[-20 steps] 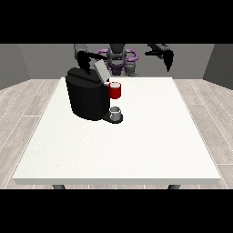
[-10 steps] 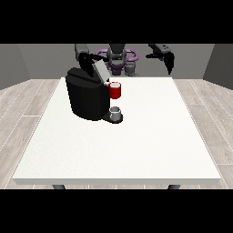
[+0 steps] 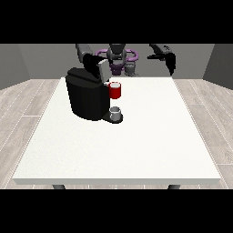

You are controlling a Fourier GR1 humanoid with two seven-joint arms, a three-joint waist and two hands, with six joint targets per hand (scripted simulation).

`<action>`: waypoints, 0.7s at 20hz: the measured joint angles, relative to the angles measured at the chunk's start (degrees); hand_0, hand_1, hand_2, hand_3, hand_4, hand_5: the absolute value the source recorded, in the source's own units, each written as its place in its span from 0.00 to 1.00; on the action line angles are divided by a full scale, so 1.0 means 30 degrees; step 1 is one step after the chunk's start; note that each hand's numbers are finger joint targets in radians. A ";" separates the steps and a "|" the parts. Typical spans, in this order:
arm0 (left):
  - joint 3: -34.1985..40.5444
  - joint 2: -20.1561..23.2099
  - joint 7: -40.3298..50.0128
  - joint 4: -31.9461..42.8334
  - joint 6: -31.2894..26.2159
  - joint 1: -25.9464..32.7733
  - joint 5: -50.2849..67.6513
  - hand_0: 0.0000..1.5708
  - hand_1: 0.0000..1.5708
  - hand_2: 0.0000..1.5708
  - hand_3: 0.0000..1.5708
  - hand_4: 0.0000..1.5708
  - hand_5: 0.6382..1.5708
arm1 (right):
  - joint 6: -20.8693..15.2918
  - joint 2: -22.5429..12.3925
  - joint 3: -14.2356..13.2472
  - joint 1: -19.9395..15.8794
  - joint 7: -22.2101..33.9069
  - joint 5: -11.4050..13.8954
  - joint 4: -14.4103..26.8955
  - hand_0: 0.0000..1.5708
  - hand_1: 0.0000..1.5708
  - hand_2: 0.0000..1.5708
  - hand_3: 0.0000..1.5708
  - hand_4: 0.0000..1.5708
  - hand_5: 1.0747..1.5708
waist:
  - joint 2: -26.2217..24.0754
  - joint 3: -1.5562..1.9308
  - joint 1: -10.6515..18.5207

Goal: Insert the coffee pod into the coffee machine and close the lid

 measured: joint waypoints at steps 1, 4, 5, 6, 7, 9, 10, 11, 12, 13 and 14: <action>0.0008 0.0066 -0.0159 0.0108 -0.0016 -0.0029 0.0003 0.00 0.00 0.00 0.00 0.12 1.00 | -0.0011 0.0004 0.0032 -0.0148 -0.0046 0.0081 0.0046 0.00 0.00 0.00 0.00 0.07 1.00 | 0.0099 -0.0006 0.0019; -0.0014 0.0180 -0.0150 0.0325 -0.0094 0.0262 0.0082 0.00 0.00 0.00 0.00 0.10 1.00 | 0.0145 0.0048 0.0206 -0.0449 0.0393 0.0261 0.0280 0.00 0.00 0.00 0.00 0.09 1.00 | -0.0124 0.0013 0.0080; -0.0108 0.0112 -0.0109 0.0331 -0.0049 0.0273 0.0067 0.00 0.00 0.00 0.00 0.08 1.00 | 0.0045 0.0136 0.0345 -0.0643 0.0525 0.0451 0.0374 0.00 0.00 0.00 0.00 0.00 1.00 | -0.0162 0.0018 0.0155; -0.0179 0.0090 -0.0025 0.0171 -0.0051 0.0355 0.0109 0.00 0.00 0.00 0.00 0.09 1.00 | 0.0103 0.0127 0.0415 -0.0602 0.0339 0.0587 0.0545 0.00 0.00 0.00 0.00 0.04 1.00 | -0.0205 0.0016 0.0248; -0.0180 0.0158 -0.0021 0.0274 -0.0176 0.0319 0.0192 0.00 0.00 0.00 0.00 0.12 1.00 | -0.0058 0.0266 0.0563 -0.0841 0.0415 0.0787 0.0548 0.00 0.00 0.00 0.00 0.14 1.00 | -0.0185 0.0024 0.0286; -0.0184 0.0222 -0.0040 0.0326 -0.0242 0.0420 0.0269 0.00 0.00 0.00 0.00 0.10 1.00 | 0.0014 0.0308 0.0768 -0.1130 0.0655 0.1034 0.0602 0.00 0.00 0.00 0.00 0.08 1.00 | -0.0335 0.0021 0.0347; -0.0219 0.0178 0.0072 0.0306 -0.0107 0.0233 0.0265 0.00 0.00 0.00 0.00 0.00 1.00 | -0.0131 0.0412 0.0847 -0.1392 0.0657 0.1204 0.0636 0.00 0.00 0.00 0.00 0.09 1.00 | -0.0299 0.0025 0.0351; -0.0196 0.0223 -0.0076 0.0413 -0.0151 0.0214 0.0311 0.00 0.00 0.00 0.00 0.00 1.00 | -0.0298 0.0565 0.0989 -0.1478 0.0633 0.1426 0.0664 0.00 0.00 0.00 0.00 0.08 1.00 | -0.0255 0.0024 0.0322; -0.0105 0.0335 -0.0317 0.0619 -0.0208 0.0150 0.0350 0.00 0.00 0.00 0.00 0.00 1.00 | -0.0269 0.0585 0.1072 -0.1722 0.0694 0.1554 0.0649 0.00 0.00 0.00 0.00 0.09 1.00 | -0.0142 0.0026 0.0274; -0.0250 0.0221 -0.0396 0.0567 -0.0074 0.0053 0.0240 0.00 0.00 0.00 0.00 0.08 1.00 | -0.0333 0.0634 0.1070 -0.2018 0.0865 0.1634 0.0726 0.00 0.00 0.00 0.00 0.07 1.00 | -0.0152 0.0025 0.0305; -0.0455 0.0128 -0.0528 0.0451 -0.0172 0.0134 0.0209 0.00 0.00 0.00 0.00 0.12 1.00 | -0.0494 0.0664 0.1046 -0.2208 0.0866 0.1768 0.0840 0.00 0.00 0.00 0.00 0.09 1.00 | -0.0148 0.0024 0.0434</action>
